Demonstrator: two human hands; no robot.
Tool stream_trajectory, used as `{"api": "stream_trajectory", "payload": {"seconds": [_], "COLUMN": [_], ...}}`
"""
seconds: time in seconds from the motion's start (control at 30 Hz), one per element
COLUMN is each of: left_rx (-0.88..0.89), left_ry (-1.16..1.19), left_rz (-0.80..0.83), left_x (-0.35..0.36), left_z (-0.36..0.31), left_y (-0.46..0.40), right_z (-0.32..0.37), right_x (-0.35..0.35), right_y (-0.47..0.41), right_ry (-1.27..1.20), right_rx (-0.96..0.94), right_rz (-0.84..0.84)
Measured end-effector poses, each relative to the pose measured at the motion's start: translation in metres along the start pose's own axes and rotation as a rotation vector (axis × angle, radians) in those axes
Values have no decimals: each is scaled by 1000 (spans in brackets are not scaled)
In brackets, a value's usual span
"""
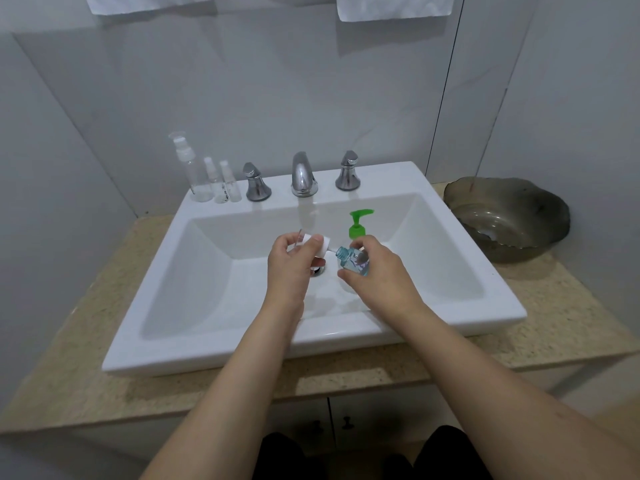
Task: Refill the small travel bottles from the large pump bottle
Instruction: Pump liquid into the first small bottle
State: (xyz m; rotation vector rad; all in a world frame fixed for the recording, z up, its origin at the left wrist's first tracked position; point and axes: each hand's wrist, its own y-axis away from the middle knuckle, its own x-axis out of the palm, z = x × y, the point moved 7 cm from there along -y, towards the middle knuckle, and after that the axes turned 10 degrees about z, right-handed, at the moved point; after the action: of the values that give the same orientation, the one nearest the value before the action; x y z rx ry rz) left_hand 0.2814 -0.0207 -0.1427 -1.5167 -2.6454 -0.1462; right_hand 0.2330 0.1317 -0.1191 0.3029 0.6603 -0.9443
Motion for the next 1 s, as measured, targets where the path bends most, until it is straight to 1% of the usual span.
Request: {"api": "stream_trajectory", "payload": {"seconds": [0.1, 0.23, 0.3, 0.47, 0.67, 0.77, 0.9, 1.0], "left_rx": [10, 43, 58, 58, 40, 46, 30, 0], "left_ry": [-30, -45, -66, -189, -243, -251, -185, -191], "left_rz": [-27, -11, 17, 157, 142, 190, 264, 244], "left_x": [-2, 1, 5, 17, 17, 19, 24, 25], "left_z": [-1, -7, -8, -2, -1, -1, -3, -2], "left_y": [1, 4, 5, 5, 3, 2, 3, 3], "right_z": [0, -2, -2, -3, -8, -9, -7, -5], "right_x": [1, 1, 2, 3, 5, 5, 5, 4], "right_y": [-1, -2, -2, -2, -4, -4, -4, -4], "right_ry": [19, 22, 23, 8, -6, 1, 10, 17], "right_rx": [-6, -6, -15, -12, 17, 16, 2, -10], "right_rz": [-1, 0, 6, 8, 0, -4, 2, 5]}}
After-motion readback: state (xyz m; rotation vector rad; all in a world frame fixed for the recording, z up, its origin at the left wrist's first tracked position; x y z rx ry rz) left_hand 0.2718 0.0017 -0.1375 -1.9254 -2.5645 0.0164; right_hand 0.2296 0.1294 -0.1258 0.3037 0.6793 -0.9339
